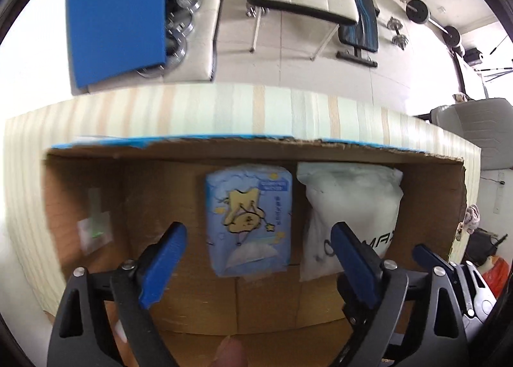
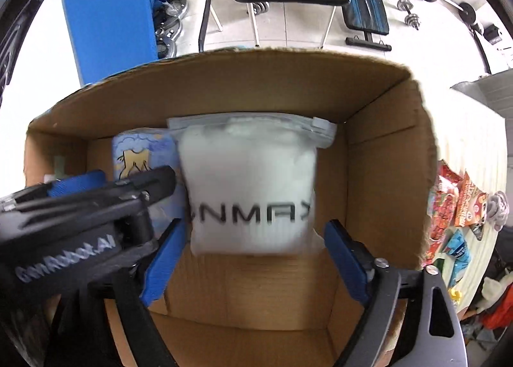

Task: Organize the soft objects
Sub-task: 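Carry both packs into the cardboard box and release them side by side, then withdraw both tools from the box toward the snack bags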

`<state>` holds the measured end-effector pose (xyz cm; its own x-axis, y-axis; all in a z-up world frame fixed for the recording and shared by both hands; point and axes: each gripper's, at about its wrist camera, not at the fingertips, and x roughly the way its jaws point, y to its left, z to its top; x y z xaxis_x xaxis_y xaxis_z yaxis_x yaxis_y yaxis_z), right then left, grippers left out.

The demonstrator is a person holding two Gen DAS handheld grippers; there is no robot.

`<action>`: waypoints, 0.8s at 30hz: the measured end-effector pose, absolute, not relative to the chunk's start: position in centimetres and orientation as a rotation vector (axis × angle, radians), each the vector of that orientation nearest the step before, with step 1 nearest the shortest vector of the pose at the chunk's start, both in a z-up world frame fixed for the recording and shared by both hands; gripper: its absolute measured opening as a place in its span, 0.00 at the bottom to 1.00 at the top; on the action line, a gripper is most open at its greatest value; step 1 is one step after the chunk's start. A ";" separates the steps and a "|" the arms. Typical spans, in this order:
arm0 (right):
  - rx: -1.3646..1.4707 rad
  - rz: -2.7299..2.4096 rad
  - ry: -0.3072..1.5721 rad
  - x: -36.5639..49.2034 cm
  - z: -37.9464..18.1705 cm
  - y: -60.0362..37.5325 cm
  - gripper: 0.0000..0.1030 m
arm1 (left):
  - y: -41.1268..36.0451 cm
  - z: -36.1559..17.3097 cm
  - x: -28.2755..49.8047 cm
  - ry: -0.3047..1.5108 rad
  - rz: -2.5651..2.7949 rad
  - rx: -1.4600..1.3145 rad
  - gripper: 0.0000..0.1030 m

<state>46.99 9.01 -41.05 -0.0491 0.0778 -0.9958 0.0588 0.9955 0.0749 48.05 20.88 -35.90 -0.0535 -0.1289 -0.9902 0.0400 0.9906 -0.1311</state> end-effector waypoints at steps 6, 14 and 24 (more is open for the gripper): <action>0.058 0.038 1.578 44.6 -37.8 8.9 1.00 | 23.2 -32.6 45.1 1.527 -0.083 -0.089 0.98; 0.090 0.078 1.518 38.6 -34.1 8.6 1.00 | 24.8 -28.7 39.7 1.419 -0.006 -0.135 0.98; 0.086 0.136 1.411 31.0 -29.0 8.6 1.00 | 24.4 -22.4 31.1 1.257 0.092 -0.010 0.98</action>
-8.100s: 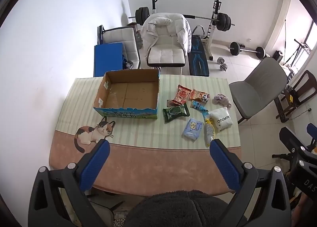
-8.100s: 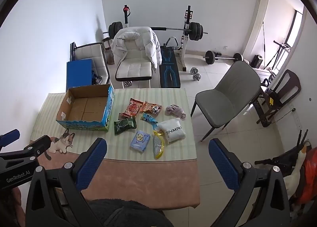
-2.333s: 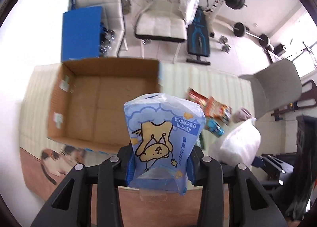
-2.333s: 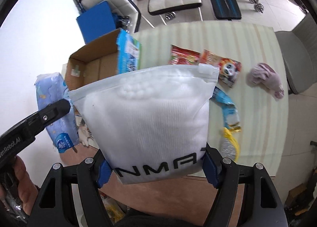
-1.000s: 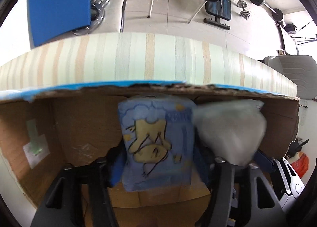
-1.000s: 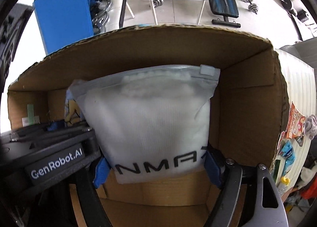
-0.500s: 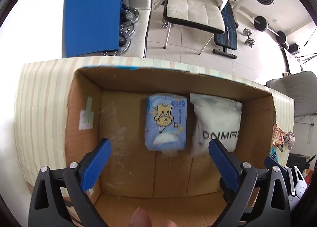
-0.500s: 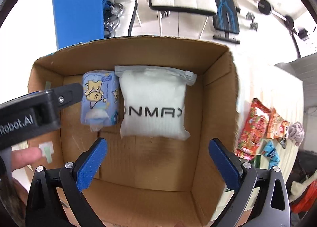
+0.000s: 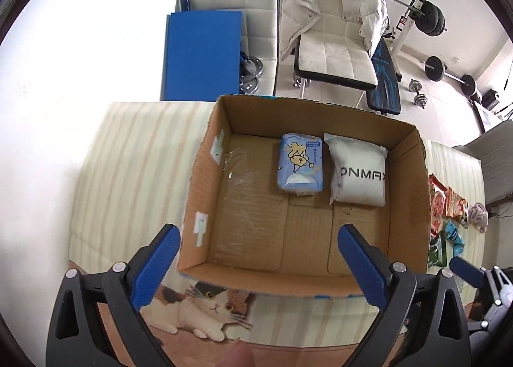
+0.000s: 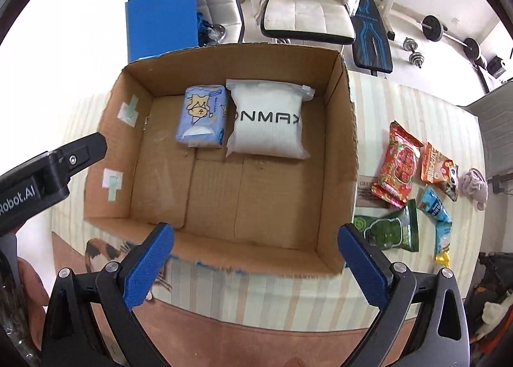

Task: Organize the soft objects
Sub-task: 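Withdraw both tools from the box toward the snack bags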

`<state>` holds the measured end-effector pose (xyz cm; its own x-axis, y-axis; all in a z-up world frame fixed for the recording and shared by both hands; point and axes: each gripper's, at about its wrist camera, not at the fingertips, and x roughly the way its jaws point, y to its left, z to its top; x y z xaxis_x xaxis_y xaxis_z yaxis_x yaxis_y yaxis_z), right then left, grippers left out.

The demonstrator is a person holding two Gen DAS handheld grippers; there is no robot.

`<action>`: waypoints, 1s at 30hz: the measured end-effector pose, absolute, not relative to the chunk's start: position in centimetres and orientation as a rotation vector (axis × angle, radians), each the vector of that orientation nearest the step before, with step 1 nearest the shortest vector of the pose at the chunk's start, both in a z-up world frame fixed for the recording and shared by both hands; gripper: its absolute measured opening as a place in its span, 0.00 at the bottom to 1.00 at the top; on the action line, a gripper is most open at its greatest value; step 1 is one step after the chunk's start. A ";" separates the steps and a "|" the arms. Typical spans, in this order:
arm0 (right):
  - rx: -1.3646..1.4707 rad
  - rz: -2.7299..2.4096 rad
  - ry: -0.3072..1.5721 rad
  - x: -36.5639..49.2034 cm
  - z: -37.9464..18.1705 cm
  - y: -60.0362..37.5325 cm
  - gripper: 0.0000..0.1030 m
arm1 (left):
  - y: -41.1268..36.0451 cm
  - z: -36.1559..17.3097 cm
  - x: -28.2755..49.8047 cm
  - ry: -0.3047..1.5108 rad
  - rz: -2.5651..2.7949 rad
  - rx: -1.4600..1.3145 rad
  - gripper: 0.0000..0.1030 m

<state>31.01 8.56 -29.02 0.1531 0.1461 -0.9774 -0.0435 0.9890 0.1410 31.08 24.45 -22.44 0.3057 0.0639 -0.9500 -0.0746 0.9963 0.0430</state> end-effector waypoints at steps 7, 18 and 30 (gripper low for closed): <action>0.116 0.197 1.359 27.9 -25.1 6.8 1.00 | 23.1 -19.3 27.5 1.213 0.130 -0.035 0.98; 0.102 0.132 1.166 26.8 -21.2 -4.0 1.00 | 11.0 -14.7 29.9 1.111 0.003 0.125 0.98; -0.145 0.076 1.350 34.5 -27.5 -21.8 1.00 | -5.8 -24.1 37.8 1.204 -0.085 0.430 0.98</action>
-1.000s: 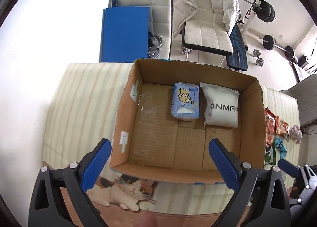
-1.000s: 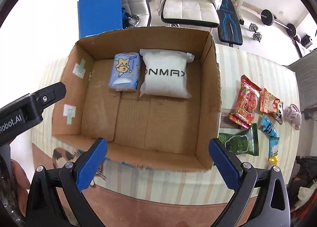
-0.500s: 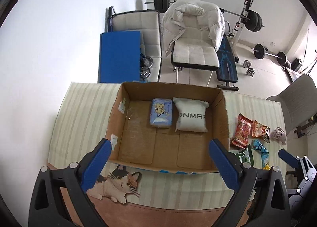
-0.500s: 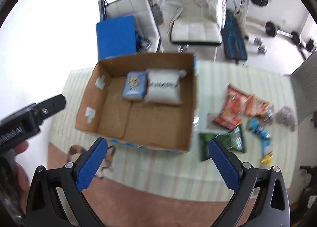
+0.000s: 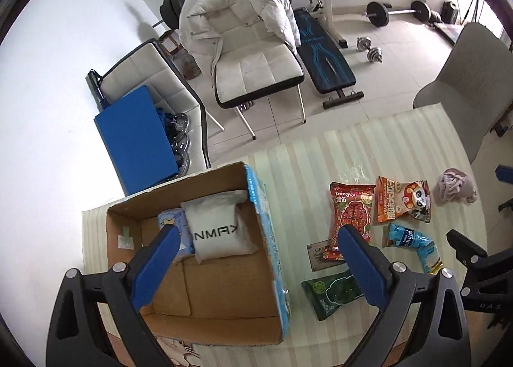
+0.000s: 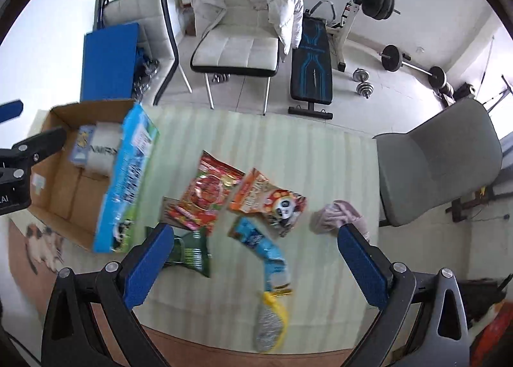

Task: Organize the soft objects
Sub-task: 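Withdraw both tools from the box toward the snack bags, then grasp the red Deeyeo bag with the left tool while the right tool grasps the orange seed bag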

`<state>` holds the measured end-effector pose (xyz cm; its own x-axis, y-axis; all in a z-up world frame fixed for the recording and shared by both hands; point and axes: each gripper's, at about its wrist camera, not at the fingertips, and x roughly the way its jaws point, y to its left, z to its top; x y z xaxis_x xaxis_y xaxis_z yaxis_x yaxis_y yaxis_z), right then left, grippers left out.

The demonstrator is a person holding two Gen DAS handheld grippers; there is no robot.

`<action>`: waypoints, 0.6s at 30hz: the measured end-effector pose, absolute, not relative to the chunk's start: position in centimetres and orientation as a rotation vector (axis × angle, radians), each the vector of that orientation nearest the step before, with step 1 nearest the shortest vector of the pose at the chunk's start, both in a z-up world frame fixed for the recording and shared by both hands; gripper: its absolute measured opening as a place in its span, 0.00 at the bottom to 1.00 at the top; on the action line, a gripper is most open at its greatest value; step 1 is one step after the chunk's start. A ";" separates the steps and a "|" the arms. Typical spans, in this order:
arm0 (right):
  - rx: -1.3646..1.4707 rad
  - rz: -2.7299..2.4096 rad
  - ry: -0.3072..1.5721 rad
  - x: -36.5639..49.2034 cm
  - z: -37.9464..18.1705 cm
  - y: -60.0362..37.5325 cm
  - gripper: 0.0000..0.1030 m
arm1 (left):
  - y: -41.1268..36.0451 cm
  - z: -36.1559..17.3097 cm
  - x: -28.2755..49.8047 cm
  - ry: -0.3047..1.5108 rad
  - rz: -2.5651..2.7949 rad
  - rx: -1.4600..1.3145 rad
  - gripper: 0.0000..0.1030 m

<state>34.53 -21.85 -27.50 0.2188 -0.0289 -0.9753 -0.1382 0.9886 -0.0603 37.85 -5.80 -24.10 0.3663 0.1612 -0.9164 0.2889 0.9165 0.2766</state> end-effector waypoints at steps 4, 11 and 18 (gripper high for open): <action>-0.416 0.146 1.479 37.9 -34.5 -22.9 1.00 | -8.5 -29.9 39.4 1.295 -0.058 0.500 0.98; -0.470 0.350 1.647 41.3 -44.1 -22.7 0.99 | -10.8 -36.0 40.6 1.361 -0.025 0.567 0.98; -0.331 0.441 1.734 43.7 -48.6 -24.3 0.90 | -11.2 -37.7 41.5 1.393 -0.029 0.544 0.98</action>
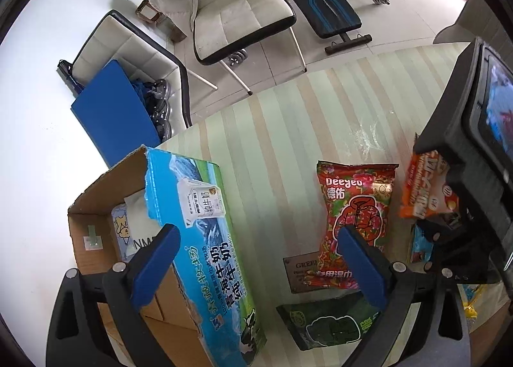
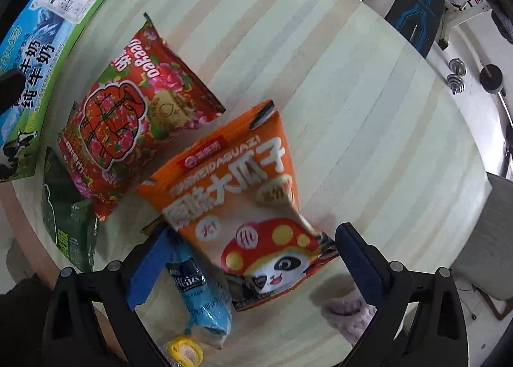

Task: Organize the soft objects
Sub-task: 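Grasp the red Deeyeo bag with the left tool while the right tool grasps the orange seed bag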

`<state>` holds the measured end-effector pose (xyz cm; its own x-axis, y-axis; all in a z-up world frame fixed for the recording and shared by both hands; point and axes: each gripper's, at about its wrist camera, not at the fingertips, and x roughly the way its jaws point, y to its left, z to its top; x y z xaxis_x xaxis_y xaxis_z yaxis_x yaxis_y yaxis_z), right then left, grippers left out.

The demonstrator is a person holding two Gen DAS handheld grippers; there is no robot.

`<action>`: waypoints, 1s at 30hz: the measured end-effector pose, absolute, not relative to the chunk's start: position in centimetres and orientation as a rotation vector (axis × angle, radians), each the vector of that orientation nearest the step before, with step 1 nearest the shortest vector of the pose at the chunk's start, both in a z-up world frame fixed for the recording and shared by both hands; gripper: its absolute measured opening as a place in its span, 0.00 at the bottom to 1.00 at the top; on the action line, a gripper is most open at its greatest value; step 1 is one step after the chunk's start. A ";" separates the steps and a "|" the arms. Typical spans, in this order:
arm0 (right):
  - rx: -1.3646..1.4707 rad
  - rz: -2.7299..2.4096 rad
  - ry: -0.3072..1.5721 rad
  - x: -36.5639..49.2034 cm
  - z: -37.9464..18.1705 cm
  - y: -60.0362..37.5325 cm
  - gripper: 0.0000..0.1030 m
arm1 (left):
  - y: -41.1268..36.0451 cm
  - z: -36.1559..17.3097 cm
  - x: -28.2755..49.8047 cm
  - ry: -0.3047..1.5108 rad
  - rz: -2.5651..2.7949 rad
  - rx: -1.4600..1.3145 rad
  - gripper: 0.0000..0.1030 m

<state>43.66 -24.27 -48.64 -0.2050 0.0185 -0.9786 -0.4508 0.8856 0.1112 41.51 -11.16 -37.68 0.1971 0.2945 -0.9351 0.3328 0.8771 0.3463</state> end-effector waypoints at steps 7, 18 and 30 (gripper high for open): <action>0.097 0.087 1.768 46.0 -48.3 -32.3 0.64 | -12.6 -39.6 42.8 1.508 -0.133 0.440 0.98; 0.433 -0.004 1.801 45.0 -48.9 -37.9 0.69 | -14.8 -47.5 44.5 1.772 -0.198 0.410 0.90; 0.174 -0.073 1.810 44.9 -48.9 -30.8 0.69 | -13.3 -45.9 45.5 1.746 -0.169 0.213 0.49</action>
<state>44.88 -30.79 -48.89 -0.2351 0.0791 -0.9687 0.1574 0.9866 0.0424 45.50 -13.25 -45.86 -0.1781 0.0484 -0.9828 0.2359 0.9718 0.0051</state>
